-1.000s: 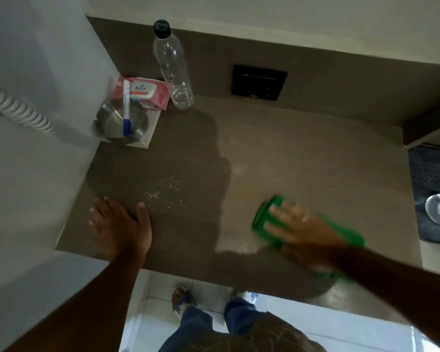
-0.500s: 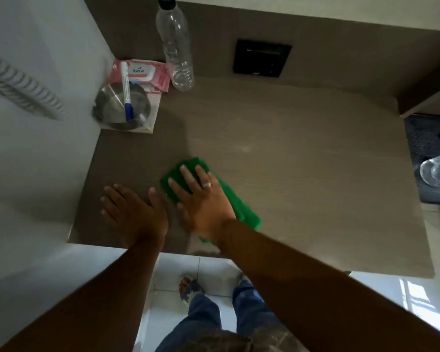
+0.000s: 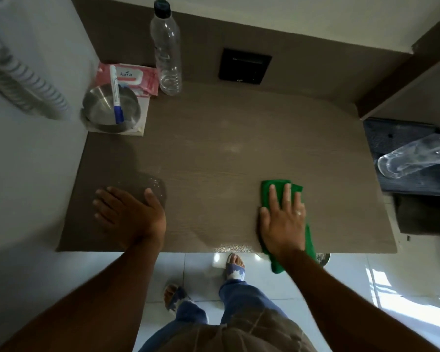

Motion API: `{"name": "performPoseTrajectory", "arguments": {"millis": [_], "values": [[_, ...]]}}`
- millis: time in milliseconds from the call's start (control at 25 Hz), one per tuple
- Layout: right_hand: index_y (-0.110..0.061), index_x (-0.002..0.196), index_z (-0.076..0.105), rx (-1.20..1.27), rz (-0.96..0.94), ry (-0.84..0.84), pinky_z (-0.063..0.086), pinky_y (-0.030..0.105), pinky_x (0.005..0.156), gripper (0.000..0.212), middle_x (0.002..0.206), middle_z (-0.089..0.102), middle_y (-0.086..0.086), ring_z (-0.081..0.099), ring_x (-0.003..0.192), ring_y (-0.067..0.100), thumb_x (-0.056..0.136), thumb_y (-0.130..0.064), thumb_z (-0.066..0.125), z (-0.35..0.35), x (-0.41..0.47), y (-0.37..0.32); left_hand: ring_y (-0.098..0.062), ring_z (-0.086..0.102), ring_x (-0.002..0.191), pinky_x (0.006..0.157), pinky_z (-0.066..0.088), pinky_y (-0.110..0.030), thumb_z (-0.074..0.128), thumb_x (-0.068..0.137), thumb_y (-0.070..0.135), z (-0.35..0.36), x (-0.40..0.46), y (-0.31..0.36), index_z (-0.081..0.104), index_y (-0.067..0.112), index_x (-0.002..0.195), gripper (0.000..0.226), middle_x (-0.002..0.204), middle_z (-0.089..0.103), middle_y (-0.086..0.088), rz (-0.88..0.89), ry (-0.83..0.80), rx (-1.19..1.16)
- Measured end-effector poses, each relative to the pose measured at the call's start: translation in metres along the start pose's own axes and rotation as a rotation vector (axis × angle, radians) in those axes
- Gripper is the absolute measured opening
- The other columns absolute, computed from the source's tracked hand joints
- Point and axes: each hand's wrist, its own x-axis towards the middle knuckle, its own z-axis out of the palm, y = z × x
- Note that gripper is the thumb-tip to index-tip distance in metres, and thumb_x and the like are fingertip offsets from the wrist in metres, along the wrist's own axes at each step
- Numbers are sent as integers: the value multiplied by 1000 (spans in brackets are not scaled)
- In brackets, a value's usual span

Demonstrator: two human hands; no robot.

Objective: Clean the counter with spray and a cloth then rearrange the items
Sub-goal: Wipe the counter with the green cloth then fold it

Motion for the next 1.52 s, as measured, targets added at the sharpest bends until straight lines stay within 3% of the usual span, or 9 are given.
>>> {"name": "performPoseTrajectory", "arguments": {"millis": [160,320,600,840,1000,1200,1280,1400,1520], "values": [[-30,154,2,-83,-455,-117,9,55,119,62,162,-1,11,-4,148,38,98,-51,18,19,-41,-98,-46,16,145,118,12,-57,40,95,51,2,-10,-2,15,-4,150,82,157,16,-30,28,-28,46],[-34,152,17,-117,-799,-186,10,52,119,69,162,11,8,6,149,35,91,-56,38,16,-32,-65,-46,18,144,117,13,-57,43,95,50,0,-13,5,18,-5,150,81,156,20,-31,28,-102,65],[-30,153,22,-93,-453,-109,23,52,114,69,161,18,12,21,145,41,90,-58,27,-13,101,26,-45,27,142,116,22,-58,45,95,45,-18,30,-33,28,-6,147,75,154,28,-29,252,-58,141],[-25,155,5,-164,-359,-55,16,50,118,67,163,5,13,8,147,39,95,-52,17,-42,226,-77,-46,31,137,112,29,-57,34,91,49,-22,41,-50,31,-5,145,77,151,31,-30,285,-48,245],[-22,155,6,-219,-722,-160,15,52,117,65,162,6,15,11,147,41,98,-48,21,-23,114,-131,-45,29,138,112,30,-58,33,90,50,-23,43,-52,29,-5,146,78,152,29,-29,279,-66,244],[-34,145,35,-184,-1208,-339,38,47,106,62,152,41,2,45,134,29,87,-53,45,-10,5,-72,-45,33,134,107,35,-59,34,94,48,-29,45,-49,31,-6,144,73,148,32,-29,286,-96,262],[-34,143,35,-186,-1130,-248,43,48,104,60,149,45,3,47,132,32,86,-49,43,-11,42,-50,-44,30,138,112,30,-58,33,95,47,-27,43,-51,28,-5,147,73,152,29,-28,261,-92,253],[-34,151,20,-185,-785,-189,31,52,111,63,159,26,8,30,140,40,91,-45,37,-18,126,-40,-44,27,141,114,24,-55,30,92,51,-25,40,-53,28,-2,148,78,155,26,-27,272,-76,258],[-31,154,12,-196,-634,-85,28,53,112,63,161,15,12,20,142,41,94,-49,21,-24,182,-86,-41,26,143,116,21,-52,28,92,52,-25,41,-53,26,0,150,77,156,25,-26,271,-66,247]]}}
